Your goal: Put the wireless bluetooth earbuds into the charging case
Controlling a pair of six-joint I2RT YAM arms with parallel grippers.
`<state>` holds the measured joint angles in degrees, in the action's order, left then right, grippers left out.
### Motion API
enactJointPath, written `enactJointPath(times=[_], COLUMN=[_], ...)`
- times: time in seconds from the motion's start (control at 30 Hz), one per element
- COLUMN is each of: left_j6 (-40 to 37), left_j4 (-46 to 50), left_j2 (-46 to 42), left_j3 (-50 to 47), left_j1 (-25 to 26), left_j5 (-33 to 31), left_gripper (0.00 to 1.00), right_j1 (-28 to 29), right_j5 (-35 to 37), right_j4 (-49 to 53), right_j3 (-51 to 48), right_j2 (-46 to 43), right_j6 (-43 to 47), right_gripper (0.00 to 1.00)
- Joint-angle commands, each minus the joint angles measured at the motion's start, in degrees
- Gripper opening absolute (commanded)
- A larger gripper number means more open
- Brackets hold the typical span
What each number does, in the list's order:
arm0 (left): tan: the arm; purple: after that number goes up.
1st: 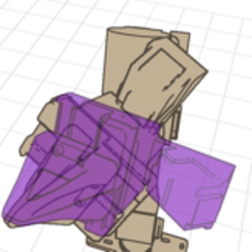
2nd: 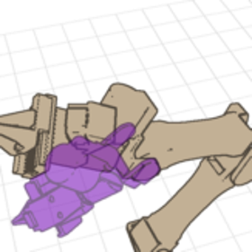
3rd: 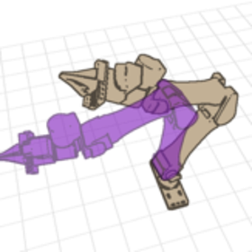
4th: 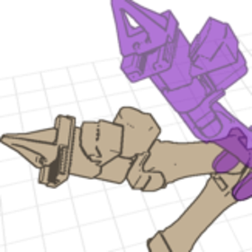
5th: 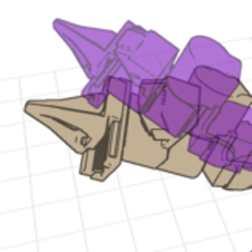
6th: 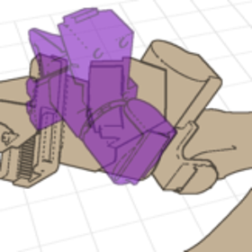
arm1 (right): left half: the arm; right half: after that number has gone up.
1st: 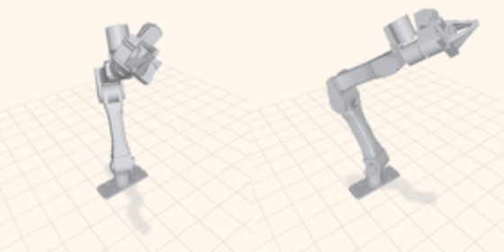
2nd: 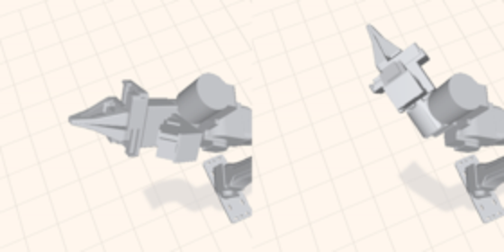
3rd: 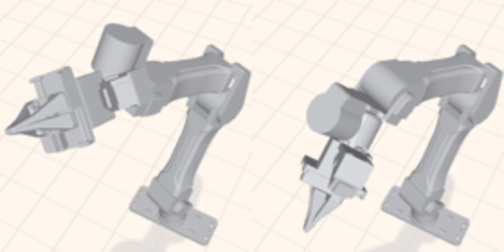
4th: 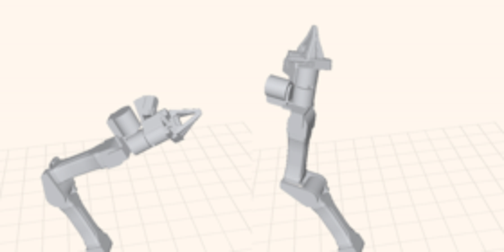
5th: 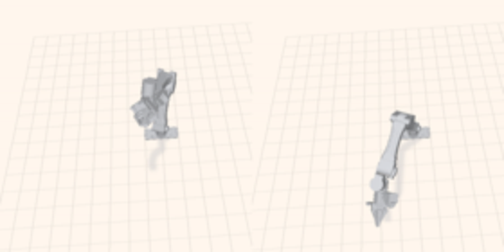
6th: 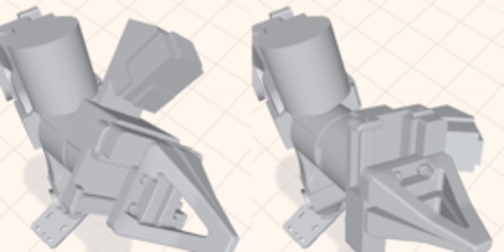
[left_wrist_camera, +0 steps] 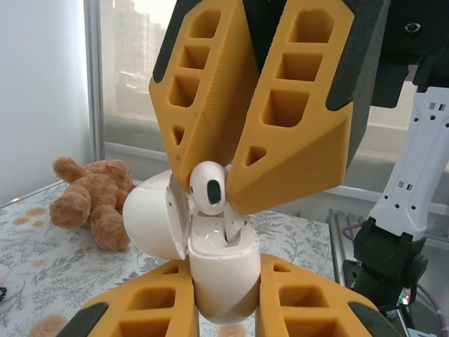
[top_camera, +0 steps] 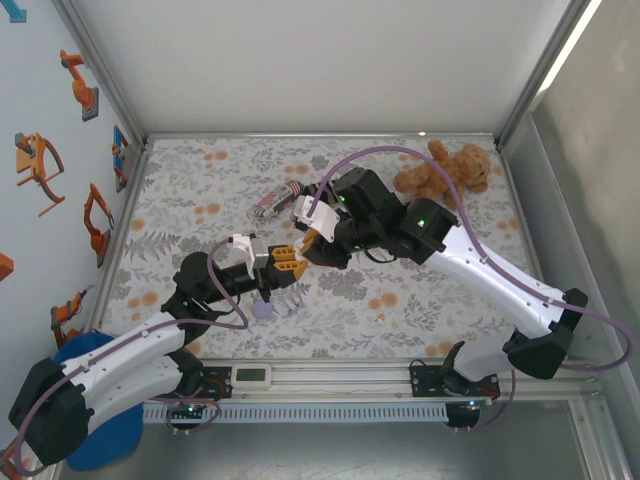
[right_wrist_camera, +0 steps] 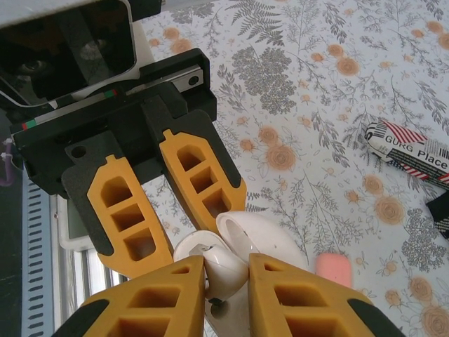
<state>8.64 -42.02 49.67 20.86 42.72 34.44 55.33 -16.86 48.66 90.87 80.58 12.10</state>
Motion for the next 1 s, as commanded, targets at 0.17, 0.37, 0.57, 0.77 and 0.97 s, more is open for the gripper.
enactJointPath(times=[0.17,0.37,0.57,0.77,0.97], left_j6=[-0.98,-0.98,-0.91,-0.90,-0.91], left_j4=[-0.94,-1.01,-0.95,-0.96,-0.50], left_j2=[-0.93,-0.66,-0.70,-0.80,-0.99], left_j3=[1.05,1.06,0.96,0.85,0.76], left_j1=[0.11,0.08,0.08,0.09,0.10], left_j5=[0.78,0.72,0.63,0.54,0.37], left_gripper=[0.00,0.00,0.00,0.00,0.00], right_j1=[0.49,0.50,0.57,0.51,0.49], right_j5=[0.15,1.25,3.52,8.48,13.28], right_j4=[0.91,0.74,-0.61,-3.51,-8.43], right_j3=[2.10,2.54,2.40,0.78,-3.20], right_j2=[0.30,-0.15,-1.79,-4.45,-8.20], right_j6=[1.00,0.57,-0.29,-1.71,-3.42], right_gripper=[0.24,0.32,0.41,0.52,0.65])
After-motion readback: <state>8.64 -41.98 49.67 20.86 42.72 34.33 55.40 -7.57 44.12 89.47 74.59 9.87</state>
